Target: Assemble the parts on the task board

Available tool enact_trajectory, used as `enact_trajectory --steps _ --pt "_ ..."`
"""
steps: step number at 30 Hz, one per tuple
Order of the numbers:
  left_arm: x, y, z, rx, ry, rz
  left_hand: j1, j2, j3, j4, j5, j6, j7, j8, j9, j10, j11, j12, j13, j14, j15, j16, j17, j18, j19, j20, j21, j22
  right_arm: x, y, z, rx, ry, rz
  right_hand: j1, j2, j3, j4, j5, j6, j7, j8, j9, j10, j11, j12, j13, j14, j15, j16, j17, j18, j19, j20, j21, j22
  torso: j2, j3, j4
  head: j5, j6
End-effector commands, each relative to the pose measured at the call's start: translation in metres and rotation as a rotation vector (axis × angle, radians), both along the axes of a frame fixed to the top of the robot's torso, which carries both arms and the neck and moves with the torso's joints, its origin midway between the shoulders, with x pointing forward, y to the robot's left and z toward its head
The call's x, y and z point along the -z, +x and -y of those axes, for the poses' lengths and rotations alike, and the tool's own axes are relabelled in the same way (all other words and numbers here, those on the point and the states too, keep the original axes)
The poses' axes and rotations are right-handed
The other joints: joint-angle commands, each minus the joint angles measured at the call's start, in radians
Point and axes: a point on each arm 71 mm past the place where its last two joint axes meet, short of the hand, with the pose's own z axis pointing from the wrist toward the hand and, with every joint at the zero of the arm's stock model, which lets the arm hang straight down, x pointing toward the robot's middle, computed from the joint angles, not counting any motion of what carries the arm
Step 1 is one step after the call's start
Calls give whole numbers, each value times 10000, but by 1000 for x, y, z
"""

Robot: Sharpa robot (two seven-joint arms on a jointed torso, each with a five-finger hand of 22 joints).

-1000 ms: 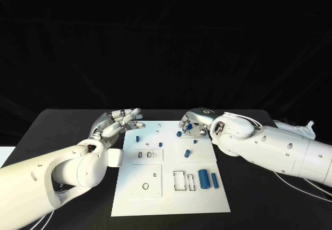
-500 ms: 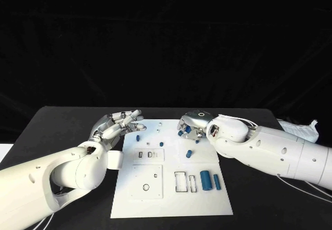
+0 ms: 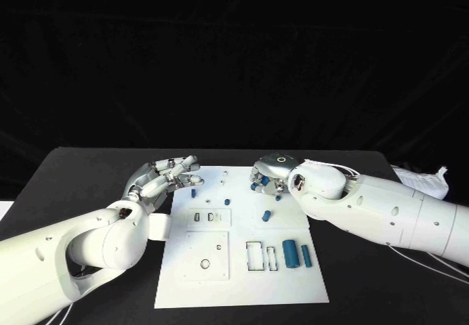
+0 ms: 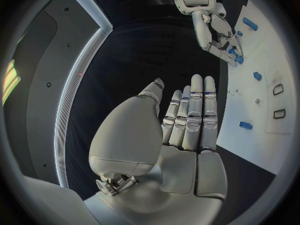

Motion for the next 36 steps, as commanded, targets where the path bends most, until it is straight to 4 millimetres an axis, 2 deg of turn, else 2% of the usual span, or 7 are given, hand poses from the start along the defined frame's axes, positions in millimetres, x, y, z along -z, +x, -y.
enact_trajectory --steps 1,6,20,27,30,32,36 --pt "-1 0 2 194 -136 21 -13 48 5 -53 -29 2 43 -43 -10 -15 55 -48 -9 59 -23 52 9 17 40 -8 21 9 -1 1 -1 95 -322 180 99 -14 108 29 -81 98 -2 -27 18 122 -8 -11 15 230 34 144 118 -120 90 13 114 119 65 -13 24 -23 14" --pt "-1 0 2 195 -133 13 -11 52 7 -58 -28 -1 43 -48 -10 -21 56 -57 -10 58 -21 53 16 17 39 -8 23 11 -3 2 0 120 -300 267 107 -75 197 113 -124 152 7 -22 26 186 -29 -6 21 224 20 370 329 -149 149 6 268 329 94 -4 43 -48 19" --pt "0 1 1 178 -109 -27 -8 59 11 -64 -27 -5 43 -56 -11 -30 58 -70 -12 55 -20 53 26 15 38 -8 27 14 -3 1 -4 -32 -240 -61 132 -141 342 292 -254 294 -36 2 51 296 -62 1 27 190 -13 679 594 -178 183 0 447 553 185 -14 48 -23 68" --pt "0 1 0 168 -100 -42 3 92 30 -81 -24 -15 48 -78 -10 -47 63 -103 -14 45 -17 52 57 13 32 -8 38 23 -2 1 -4 -99 -251 -184 437 64 697 304 -199 702 -84 135 162 616 -183 45 53 238 -102 1203 1132 -254 380 -56 779 1047 216 -16 62 -42 92" --pt "0 1 0 162 -96 -46 10 102 38 -87 -23 -15 48 -82 -10 -48 63 -109 -14 43 -17 52 65 13 31 -9 41 25 -3 1 -4 -88 -149 -74 599 164 873 251 -221 899 -82 202 238 832 -233 73 76 290 -147 1570 1537 -320 554 -91 1018 1422 228 -14 73 -54 142" --pt "0 1 0 157 -92 -51 13 106 41 -90 -22 -14 48 -83 -9 -48 63 -112 -14 43 -17 52 68 13 30 -9 42 26 -4 1 -4 -29 -9 97 715 218 1005 192 -253 991 -72 226 289 965 -251 75 86 312 -167 1781 1756 -354 636 -113 1146 1615 234 -17 77 -59 122" --pt "0 1 0 153 -89 -55 25 120 53 -102 -22 -14 48 -89 -9 -48 64 -121 -13 39 -18 52 80 12 28 -9 47 30 -8 2 -4 43 374 492 805 217 1164 126 -269 1018 -46 204 337 1040 -243 33 83 313 -167 1988 1959 -382 691 -122 1263 1780 247 -21 75 -50 114"
